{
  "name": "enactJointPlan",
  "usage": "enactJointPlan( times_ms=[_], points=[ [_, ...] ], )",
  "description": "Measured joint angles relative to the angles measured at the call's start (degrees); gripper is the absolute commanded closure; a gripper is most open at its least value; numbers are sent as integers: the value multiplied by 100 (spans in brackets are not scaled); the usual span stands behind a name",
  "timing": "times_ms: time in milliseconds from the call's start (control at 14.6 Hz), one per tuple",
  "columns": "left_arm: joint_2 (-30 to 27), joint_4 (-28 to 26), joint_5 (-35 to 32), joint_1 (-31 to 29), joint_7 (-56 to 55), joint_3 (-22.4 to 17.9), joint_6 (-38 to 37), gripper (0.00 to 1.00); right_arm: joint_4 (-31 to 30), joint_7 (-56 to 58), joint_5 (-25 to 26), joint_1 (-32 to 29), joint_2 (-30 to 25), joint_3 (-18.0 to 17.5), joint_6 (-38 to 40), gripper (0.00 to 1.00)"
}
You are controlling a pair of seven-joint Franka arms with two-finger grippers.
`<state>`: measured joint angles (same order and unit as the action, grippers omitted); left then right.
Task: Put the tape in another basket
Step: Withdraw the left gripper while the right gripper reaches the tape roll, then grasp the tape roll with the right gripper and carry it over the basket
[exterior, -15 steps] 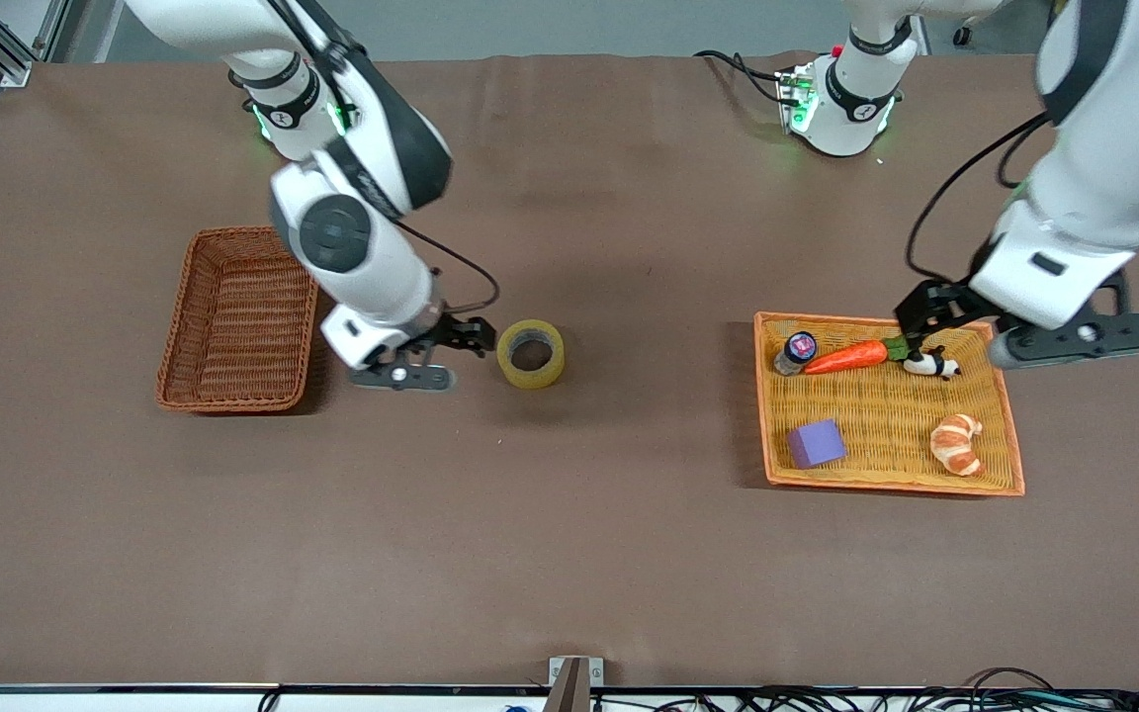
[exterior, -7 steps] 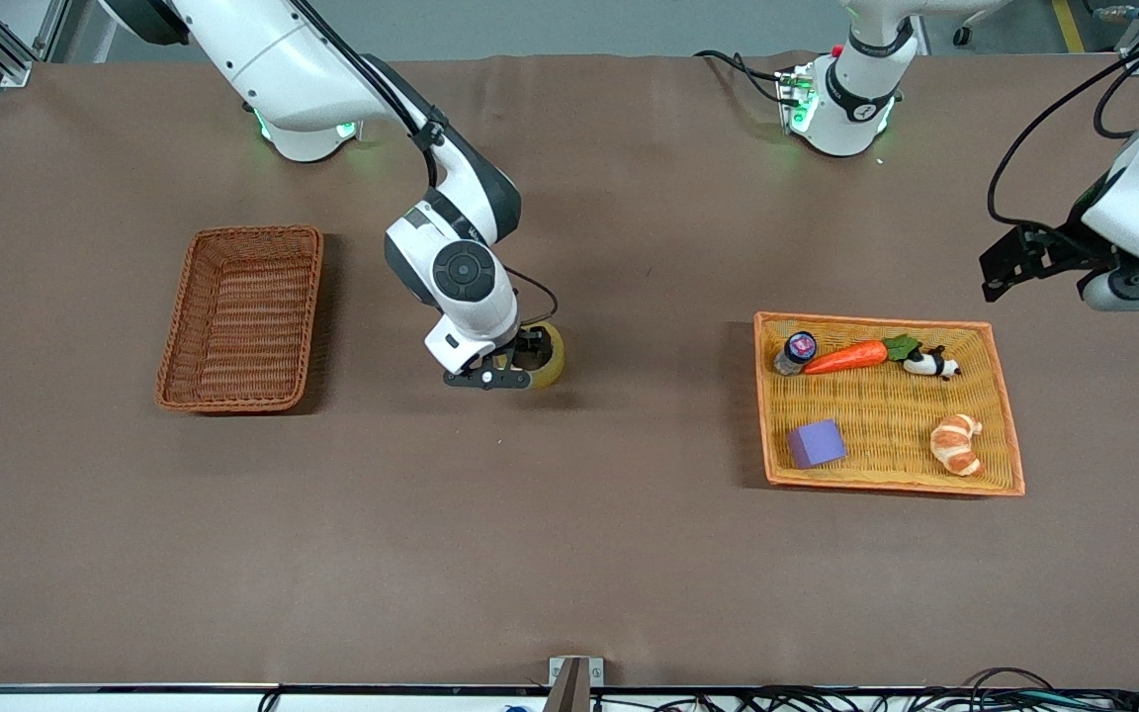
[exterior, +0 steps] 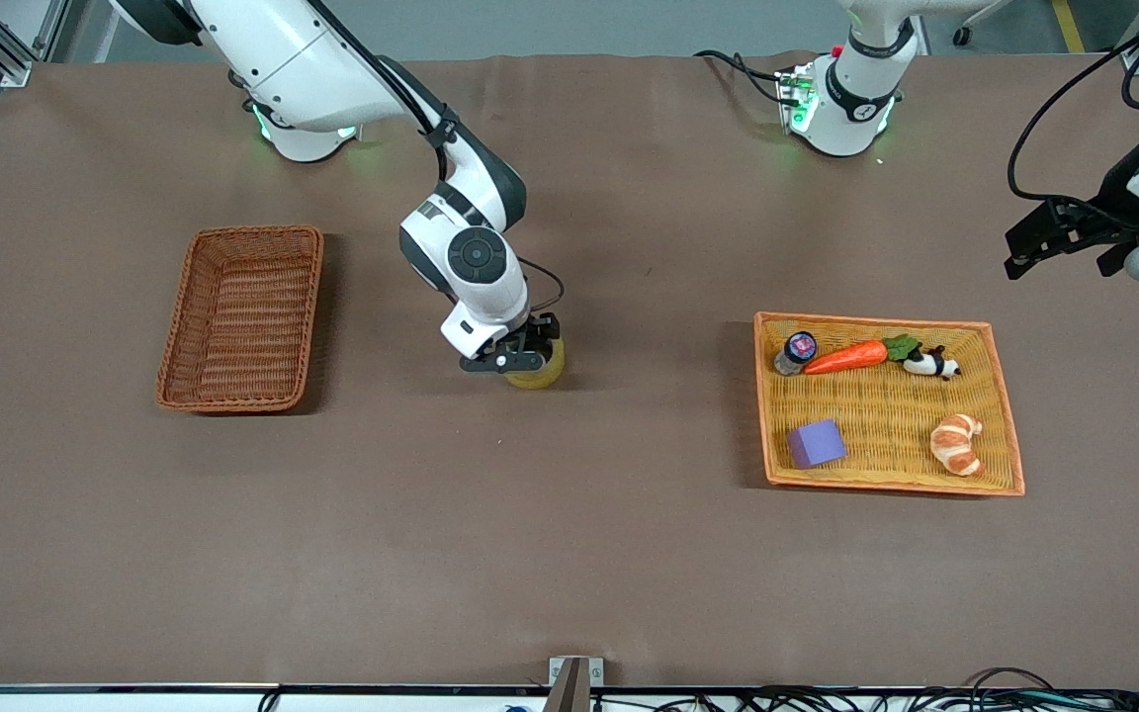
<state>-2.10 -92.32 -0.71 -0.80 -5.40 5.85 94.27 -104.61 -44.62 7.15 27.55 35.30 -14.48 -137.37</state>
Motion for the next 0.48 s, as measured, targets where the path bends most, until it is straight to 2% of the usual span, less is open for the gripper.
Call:
enactJointPlan(
  times_ms=[137,206,480],
  points=[
    [0,-7,140,0,93,1,-5,0,-18,-4,96,-8,51,35,-81,7],
    [0,-8,186,0,128,0,-5,0,-18,-4,110,-8,81,42,-111,14],
    [0,-11,207,-1,228,-1,-151,0,-19,-187,358,-7,125,41,-136,68]
  ],
)
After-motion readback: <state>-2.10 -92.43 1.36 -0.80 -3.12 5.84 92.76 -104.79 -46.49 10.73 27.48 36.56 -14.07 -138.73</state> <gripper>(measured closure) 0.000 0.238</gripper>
